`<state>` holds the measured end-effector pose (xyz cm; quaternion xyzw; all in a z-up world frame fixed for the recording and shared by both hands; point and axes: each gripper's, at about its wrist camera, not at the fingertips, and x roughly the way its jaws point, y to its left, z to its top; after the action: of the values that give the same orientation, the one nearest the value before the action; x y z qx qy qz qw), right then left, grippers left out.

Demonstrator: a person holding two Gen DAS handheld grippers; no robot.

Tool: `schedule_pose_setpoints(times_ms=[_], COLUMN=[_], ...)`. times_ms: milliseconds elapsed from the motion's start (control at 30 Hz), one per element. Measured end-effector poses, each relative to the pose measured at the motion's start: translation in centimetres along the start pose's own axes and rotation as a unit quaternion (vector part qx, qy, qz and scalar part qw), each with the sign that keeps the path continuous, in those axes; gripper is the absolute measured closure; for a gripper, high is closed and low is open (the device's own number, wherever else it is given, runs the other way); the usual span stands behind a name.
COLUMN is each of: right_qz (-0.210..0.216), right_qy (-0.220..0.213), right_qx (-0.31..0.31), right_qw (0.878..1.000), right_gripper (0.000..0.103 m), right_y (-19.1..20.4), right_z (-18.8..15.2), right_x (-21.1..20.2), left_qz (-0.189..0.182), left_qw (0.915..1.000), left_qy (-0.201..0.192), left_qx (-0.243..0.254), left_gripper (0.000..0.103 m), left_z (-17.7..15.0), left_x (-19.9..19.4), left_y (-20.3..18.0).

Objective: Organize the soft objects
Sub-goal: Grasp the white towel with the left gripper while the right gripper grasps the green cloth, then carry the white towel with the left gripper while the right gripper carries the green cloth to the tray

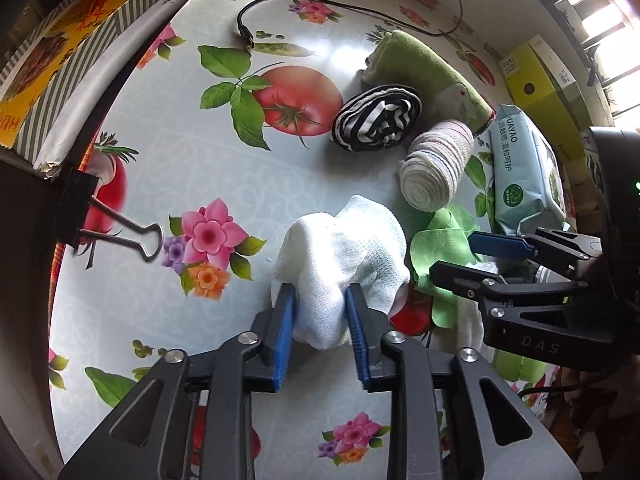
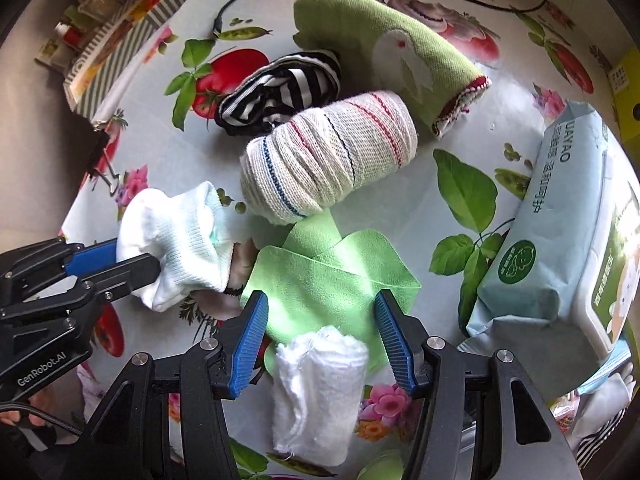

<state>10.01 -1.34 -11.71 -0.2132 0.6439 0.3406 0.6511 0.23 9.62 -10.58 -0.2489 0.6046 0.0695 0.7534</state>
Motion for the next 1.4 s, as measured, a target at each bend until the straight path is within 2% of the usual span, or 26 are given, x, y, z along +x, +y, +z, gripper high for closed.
schedule_pose_setpoints(times_ms=[33, 67, 100, 133, 200, 367, 467, 500, 567, 600, 700, 1400], right_qz=[-0.006, -0.013, -0.016, -0.012, -0.009, -0.002, 0.007, 0.009, 0.015, 0.019, 0.027, 0.051], right_qy=[-0.001, -0.003, -0.007, -0.007, -0.013, -0.032, -0.05, -0.055, -0.066, -0.075, -0.095, -0.224], right_qx=[-0.004, -0.008, -0.012, -0.011, -0.012, -0.021, -0.022, -0.023, -0.021, -0.019, -0.015, 0.016], right_qw=[1.0, 1.0, 1.0, 1.0, 1.0, 0.999, 0.999, 0.998, 0.997, 0.997, 0.995, 0.973], right_gripper=[0.053, 0.065, 0.085, 0.091, 0.095, 0.097, 0.098, 0.098, 0.098, 0.098, 0.098, 0.098], right_y=[0.2, 0.3, 0.3, 0.3, 0.2, 0.0, 0.2, -0.2, -0.4, -0.7, -0.8, -1.4], right_z=[0.1, 0.1, 0.2, 0.2, 0.3, 0.4, 0.4, 0.4, 0.2, 0.0, -0.6, -5.0], right_x=[0.1, 0.1, 0.0, -0.1, -0.3, -1.7, -3.0, -3.4, -4.2, -4.9, -6.5, -16.8], left_qz=[-0.001, -0.004, -0.007, -0.011, -0.015, -0.025, -0.023, -0.022, -0.02, -0.02, -0.018, -0.024], left_qw=[1.0, 1.0, 1.0, 0.9999, 0.9999, 0.9995, 0.9996, 0.9996, 0.9997, 0.9997, 0.9998, 0.9938], left_qy=[0.0, 0.0, 0.0, -0.001, -0.002, 0.02, 0.017, 0.016, 0.012, 0.011, 0.0, -0.087], left_qx=[-0.002, -0.003, -0.004, -0.006, -0.007, -0.005, -0.007, -0.008, -0.012, -0.01, -0.002, 0.065], left_gripper=[0.071, 0.07, 0.068, 0.067, 0.064, 0.063, 0.063, 0.064, 0.077, 0.079, 0.082, 0.082], left_z=[0.1, 0.2, 0.3, 0.4, 0.4, 0.6, 0.7, 0.7, 0.6, 0.5, 0.2, 0.6], left_x=[0.1, 0.1, 0.1, 0.0, -0.1, 1.1, 1.3, 1.3, 1.2, 1.0, 0.3, -8.3], left_y=[0.0, 0.0, 0.1, 0.1, 0.1, -0.1, -0.3, -0.4, -0.4, -0.5, -1.1, -7.1])
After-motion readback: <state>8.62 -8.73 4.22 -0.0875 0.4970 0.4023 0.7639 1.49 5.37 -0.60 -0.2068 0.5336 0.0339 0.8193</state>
